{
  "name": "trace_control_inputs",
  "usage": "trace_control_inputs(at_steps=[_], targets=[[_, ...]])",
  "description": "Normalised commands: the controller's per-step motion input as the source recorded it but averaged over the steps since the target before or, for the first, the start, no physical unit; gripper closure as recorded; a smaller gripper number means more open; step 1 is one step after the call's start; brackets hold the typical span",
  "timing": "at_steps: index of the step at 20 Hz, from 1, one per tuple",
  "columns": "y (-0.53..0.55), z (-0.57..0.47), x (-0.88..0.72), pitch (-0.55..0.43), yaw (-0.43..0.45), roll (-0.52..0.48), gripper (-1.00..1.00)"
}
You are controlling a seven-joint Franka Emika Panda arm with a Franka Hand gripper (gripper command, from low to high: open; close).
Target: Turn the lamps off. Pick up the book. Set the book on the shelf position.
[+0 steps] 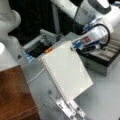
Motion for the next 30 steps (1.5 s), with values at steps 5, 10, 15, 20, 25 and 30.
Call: trace_control_inputs(at_steps=[5,10,15,20,25,30], targets=[[0.09,0.24,0.23,0.101,-0.460,-0.159,1.00],[0.12,0.11,0.31,0.098,-0.532,-0.152,1.00],[0.13,0.03,0.37,0.107,-0.528,-0.141,1.00],[0.12,-0.02,0.40,0.065,-0.609,-0.149,1.00],[0.10,-0.02,0.37,0.060,-0.629,-0.154,1.00],[0.08,-0.01,0.32,0.062,-0.573,-0.105,1.00]])
